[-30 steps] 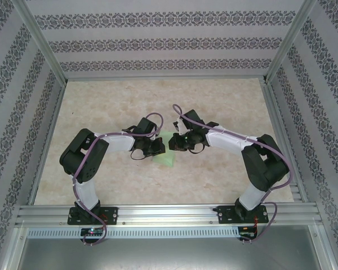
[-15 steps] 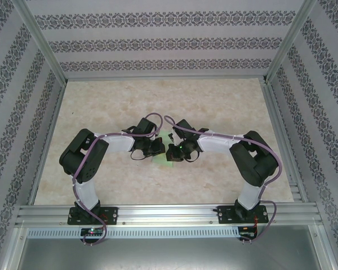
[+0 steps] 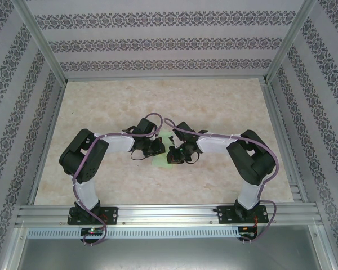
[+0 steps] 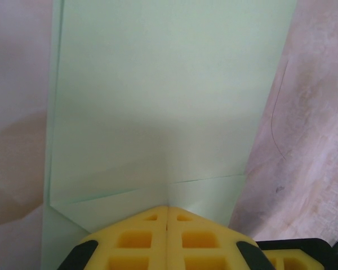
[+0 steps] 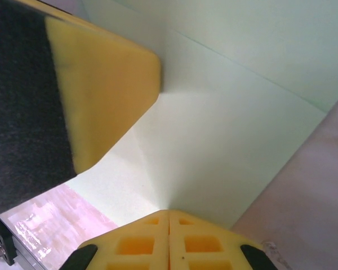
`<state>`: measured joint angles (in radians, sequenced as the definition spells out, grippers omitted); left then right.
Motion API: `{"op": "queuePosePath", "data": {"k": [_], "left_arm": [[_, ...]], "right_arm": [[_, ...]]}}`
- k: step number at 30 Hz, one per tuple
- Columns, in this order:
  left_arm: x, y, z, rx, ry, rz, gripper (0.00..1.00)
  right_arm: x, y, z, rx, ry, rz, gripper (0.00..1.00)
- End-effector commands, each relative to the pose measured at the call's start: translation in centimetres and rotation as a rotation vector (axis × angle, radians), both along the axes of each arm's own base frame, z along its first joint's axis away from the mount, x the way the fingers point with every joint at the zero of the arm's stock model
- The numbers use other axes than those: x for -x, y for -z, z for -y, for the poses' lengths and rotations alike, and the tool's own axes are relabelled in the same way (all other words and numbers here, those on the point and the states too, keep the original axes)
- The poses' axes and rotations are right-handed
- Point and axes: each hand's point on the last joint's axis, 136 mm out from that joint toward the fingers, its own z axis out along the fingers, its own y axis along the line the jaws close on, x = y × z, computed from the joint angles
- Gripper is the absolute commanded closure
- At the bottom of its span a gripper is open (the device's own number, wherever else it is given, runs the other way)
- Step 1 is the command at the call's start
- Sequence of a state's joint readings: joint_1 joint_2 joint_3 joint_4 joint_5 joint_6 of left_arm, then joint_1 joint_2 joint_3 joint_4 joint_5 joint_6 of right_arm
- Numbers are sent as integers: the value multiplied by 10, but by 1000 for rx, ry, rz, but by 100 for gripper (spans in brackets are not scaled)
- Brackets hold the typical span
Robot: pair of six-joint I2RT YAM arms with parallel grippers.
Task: Fold a paper plane with a square sheet of paper (pick it up from the middle)
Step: Fold the triangle a second time at the center of the table.
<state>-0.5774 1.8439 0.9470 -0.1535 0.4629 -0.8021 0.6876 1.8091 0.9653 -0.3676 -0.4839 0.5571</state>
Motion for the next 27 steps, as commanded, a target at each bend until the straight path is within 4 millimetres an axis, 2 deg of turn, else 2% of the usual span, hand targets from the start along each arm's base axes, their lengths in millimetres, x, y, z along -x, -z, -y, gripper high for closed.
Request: {"op": "queuePosePath", "data": {"k": [1,6,19,23,27], "left_arm": [[33,44,-29,-167,-26,-128,94],[33,44,-30,-170,-31,-131,94],[37,49,-34,-188,-41,-146,94],[36,48,-34,-185,-43,-143,94],[35,47,-33,-183,-44,-141,94]], "right_arm": [[12,10,-1,7,-10,-39,93],[18,14,3,20,-14,-49,93],[56,16,18,32,-61,-98,93],[44,7,14,24,-55,-54,93],[20,-16,3,-9,-29,48,93]]}}
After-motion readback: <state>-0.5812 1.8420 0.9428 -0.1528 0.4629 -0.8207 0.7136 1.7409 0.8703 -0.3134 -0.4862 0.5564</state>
